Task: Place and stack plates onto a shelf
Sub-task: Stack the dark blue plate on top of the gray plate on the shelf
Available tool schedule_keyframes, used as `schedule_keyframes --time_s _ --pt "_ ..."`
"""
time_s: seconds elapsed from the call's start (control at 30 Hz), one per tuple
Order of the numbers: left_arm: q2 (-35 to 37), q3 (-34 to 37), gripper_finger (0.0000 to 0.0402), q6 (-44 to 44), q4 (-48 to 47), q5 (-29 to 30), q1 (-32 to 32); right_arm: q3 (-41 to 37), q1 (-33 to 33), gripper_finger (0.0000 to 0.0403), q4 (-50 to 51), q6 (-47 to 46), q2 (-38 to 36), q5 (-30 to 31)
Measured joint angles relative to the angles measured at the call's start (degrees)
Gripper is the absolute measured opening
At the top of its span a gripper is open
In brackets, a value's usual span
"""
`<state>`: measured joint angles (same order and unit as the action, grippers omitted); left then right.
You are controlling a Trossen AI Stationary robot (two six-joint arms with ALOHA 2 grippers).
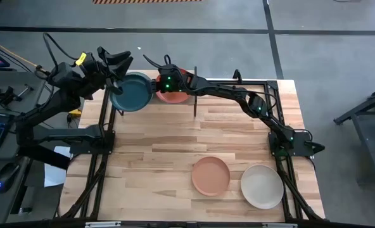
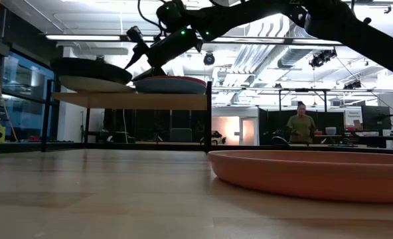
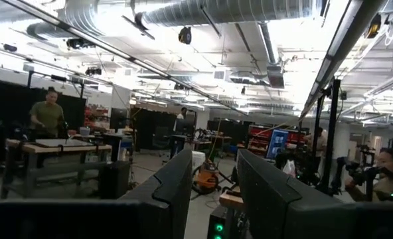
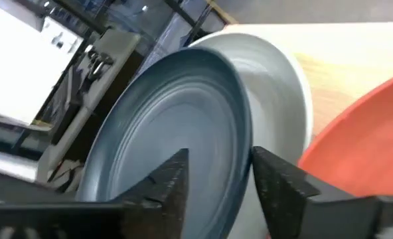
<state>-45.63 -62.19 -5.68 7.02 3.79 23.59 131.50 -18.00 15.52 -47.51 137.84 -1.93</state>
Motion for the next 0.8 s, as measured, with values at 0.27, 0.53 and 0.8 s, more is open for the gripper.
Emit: schedule_keyframes --time_s 0.27,0.53,0.8 --pt "2.1 0.0 0.0111 4.0 -0.1 2.1 0.0 0.0 -1.1 0.0188 -1.9 6.7 -1.5 2.5" --pt "2.2 0.0 0.0111 5.9 -1.1 2.1 0.0 0.1 -3.3 0.0188 3.2 19.0 -6.3 8.3" --pt "4.1 -0.1 0.0111 5.2 -16.0 -0.8 0.0 0.1 -4.8 0.0188 23.8 40.3 -16.5 7.9"
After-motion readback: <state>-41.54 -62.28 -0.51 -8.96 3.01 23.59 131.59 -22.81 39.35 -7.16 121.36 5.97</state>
